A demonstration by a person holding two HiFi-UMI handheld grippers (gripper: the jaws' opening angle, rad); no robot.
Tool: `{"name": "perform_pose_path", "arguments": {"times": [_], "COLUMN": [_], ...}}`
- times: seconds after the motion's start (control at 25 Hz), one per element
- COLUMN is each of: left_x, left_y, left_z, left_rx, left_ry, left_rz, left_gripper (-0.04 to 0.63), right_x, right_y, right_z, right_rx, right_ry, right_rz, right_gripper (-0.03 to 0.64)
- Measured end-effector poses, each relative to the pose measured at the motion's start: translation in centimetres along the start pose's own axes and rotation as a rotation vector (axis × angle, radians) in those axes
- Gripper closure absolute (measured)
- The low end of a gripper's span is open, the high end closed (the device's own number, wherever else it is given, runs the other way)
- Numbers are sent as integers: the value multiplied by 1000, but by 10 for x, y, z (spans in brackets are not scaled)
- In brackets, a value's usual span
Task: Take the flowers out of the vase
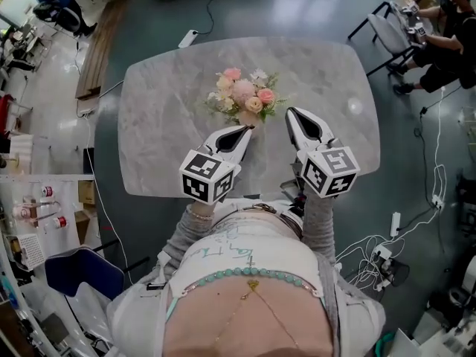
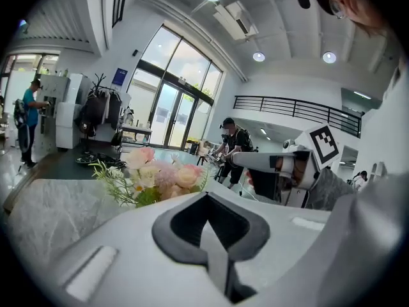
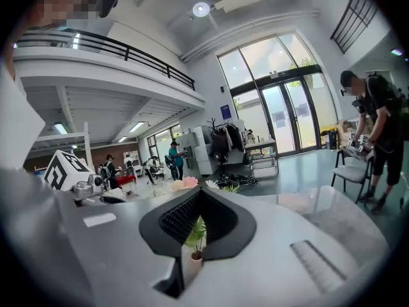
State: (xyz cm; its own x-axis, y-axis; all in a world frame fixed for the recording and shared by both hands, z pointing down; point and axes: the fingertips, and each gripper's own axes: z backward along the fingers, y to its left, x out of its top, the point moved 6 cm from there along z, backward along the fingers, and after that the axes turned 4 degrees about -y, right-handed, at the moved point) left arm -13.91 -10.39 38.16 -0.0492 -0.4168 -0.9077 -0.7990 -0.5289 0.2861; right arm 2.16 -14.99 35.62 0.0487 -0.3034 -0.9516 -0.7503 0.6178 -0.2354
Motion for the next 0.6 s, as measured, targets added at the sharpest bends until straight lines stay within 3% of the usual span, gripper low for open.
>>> {"name": "perform_pose_path", "arguments": {"times": [0.6], "left_x": [-21], "left_y": [47], "left_z": [16], "left_rx": [-185], "left_ry": [83], "left_rz": [15], "left_gripper": [595], "right_x": [-23], "right_y": [23], "right_z": [-13], "right_rx": [-205], "right_ry": [40], "right_rz": [-56], "right_gripper": [591]}}
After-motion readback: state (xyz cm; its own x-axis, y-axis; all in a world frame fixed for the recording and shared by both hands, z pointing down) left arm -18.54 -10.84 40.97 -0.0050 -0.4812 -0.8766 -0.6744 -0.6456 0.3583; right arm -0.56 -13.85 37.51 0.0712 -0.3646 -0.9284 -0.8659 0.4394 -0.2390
